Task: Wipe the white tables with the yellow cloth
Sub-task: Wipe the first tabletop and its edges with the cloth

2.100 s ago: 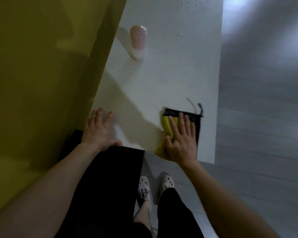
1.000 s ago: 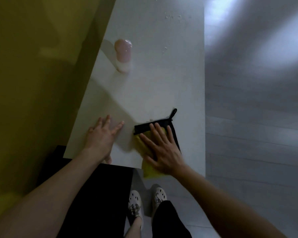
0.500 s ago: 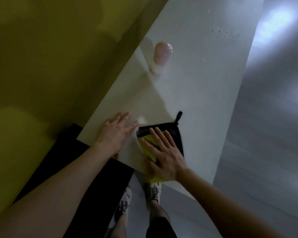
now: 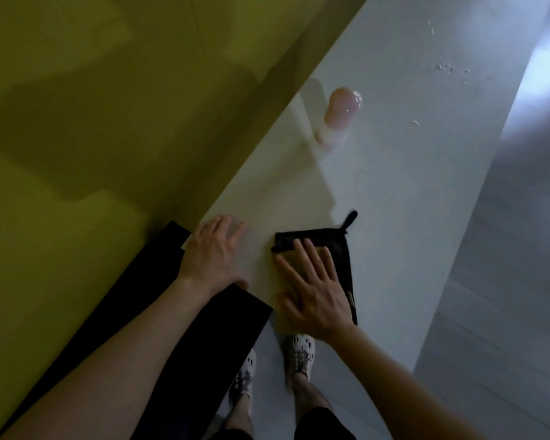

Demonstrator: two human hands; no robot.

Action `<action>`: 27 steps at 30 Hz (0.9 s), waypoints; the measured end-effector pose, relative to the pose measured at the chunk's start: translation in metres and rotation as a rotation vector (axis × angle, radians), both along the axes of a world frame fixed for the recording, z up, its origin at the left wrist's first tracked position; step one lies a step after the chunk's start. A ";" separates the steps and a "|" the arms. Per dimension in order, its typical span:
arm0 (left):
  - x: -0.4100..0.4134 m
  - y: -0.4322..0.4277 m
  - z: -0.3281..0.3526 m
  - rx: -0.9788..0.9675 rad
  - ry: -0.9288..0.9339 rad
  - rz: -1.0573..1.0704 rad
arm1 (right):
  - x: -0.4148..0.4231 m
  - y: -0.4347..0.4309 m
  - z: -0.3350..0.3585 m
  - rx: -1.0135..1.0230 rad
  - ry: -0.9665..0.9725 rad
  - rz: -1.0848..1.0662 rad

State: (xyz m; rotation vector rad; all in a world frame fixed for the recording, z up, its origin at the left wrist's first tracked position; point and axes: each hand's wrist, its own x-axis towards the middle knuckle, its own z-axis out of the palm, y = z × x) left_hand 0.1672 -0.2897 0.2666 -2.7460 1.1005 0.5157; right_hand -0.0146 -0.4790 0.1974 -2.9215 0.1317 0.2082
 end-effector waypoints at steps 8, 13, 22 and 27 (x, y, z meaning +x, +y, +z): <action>-0.004 0.077 -0.022 -0.334 -0.109 0.013 | 0.065 -0.043 -0.005 -0.072 -0.011 -0.522; -0.004 0.117 -0.043 -0.342 0.044 -0.092 | 0.087 0.050 -0.003 -0.086 -0.010 -0.324; 0.005 0.138 -0.073 -0.337 0.123 -0.180 | 0.134 0.027 0.002 -0.093 -0.018 -0.288; 0.001 0.144 -0.080 -0.352 0.102 -0.197 | 0.148 0.105 -0.001 -0.065 -0.028 -0.287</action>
